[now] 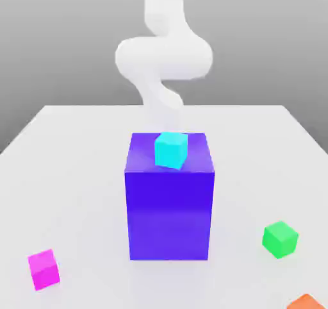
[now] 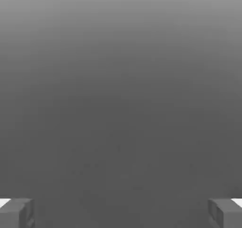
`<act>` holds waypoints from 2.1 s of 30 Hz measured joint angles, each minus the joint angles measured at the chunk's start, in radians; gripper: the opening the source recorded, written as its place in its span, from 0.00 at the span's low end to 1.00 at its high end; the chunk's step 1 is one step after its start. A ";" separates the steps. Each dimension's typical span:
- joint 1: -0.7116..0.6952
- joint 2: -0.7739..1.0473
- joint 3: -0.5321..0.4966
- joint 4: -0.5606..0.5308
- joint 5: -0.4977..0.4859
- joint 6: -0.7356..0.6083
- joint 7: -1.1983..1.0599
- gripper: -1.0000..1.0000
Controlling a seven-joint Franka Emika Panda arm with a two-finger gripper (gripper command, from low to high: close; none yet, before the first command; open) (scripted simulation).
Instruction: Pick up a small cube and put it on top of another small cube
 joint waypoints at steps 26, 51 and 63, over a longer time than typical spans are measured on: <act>-0.030 0.937 -0.366 -0.117 0.304 0.330 -1.077 0.50; 0.072 0.986 -0.289 -0.087 0.208 0.288 -1.019 0.00; 0.438 0.823 -0.042 -0.200 0.044 0.252 -0.761 0.00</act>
